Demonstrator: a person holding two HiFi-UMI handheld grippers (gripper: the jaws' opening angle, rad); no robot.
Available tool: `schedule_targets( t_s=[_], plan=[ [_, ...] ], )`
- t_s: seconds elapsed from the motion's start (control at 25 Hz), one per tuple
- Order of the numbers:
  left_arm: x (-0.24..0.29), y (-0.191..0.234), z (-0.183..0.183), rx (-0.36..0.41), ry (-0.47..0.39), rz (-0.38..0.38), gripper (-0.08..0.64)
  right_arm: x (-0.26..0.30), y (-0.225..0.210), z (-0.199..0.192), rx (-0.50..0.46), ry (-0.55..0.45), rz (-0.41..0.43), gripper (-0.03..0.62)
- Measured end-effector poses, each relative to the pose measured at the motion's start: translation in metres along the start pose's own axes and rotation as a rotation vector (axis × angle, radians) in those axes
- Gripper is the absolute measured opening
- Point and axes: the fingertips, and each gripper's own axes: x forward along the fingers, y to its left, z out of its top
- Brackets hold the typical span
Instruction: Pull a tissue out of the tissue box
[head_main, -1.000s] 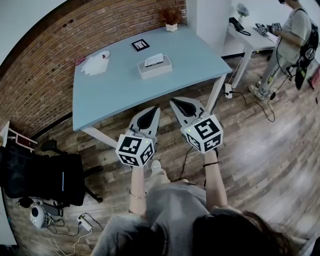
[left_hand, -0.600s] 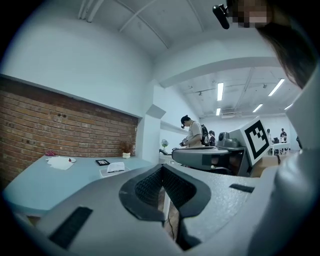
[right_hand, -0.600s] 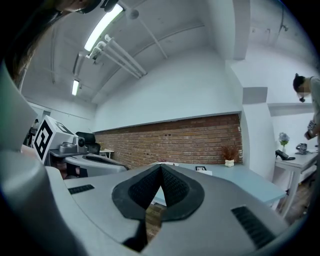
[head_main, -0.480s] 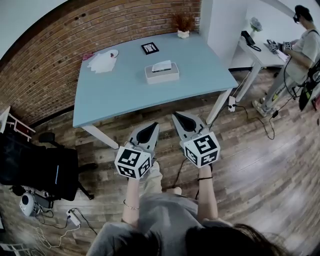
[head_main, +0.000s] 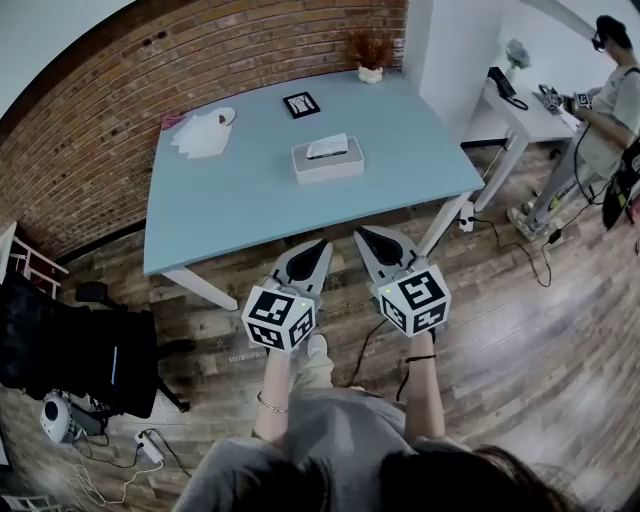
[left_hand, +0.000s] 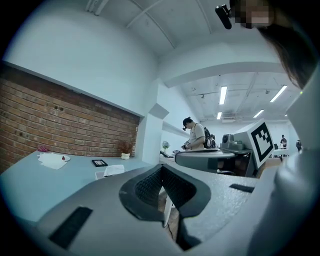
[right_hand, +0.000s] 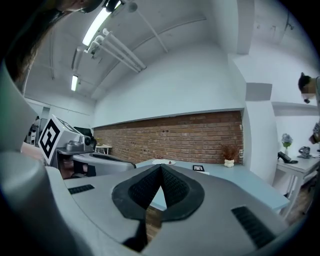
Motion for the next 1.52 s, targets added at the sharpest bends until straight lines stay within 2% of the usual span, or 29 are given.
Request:
schedule_targets(
  t_s=[0.52, 1.08, 1.52],
  plan=[
    [0.052, 0.073, 0.010, -0.010, 0.012, -0.016, 0.003, 0.076, -0.043, -0.001, 0.023, 0.026, -0.024, 0.000],
    [0.095, 0.141, 0.010, -0.022, 0.033, -0.110, 0.003, 0.149, -0.067, -0.002, 0.011, 0.059, -0.097, -0.002],
    [0.110, 0.160, 0.001, -0.033, 0.055, -0.143, 0.003, 0.165, -0.088, -0.009, 0.010, 0.080, -0.134, 0.000]
  ],
)
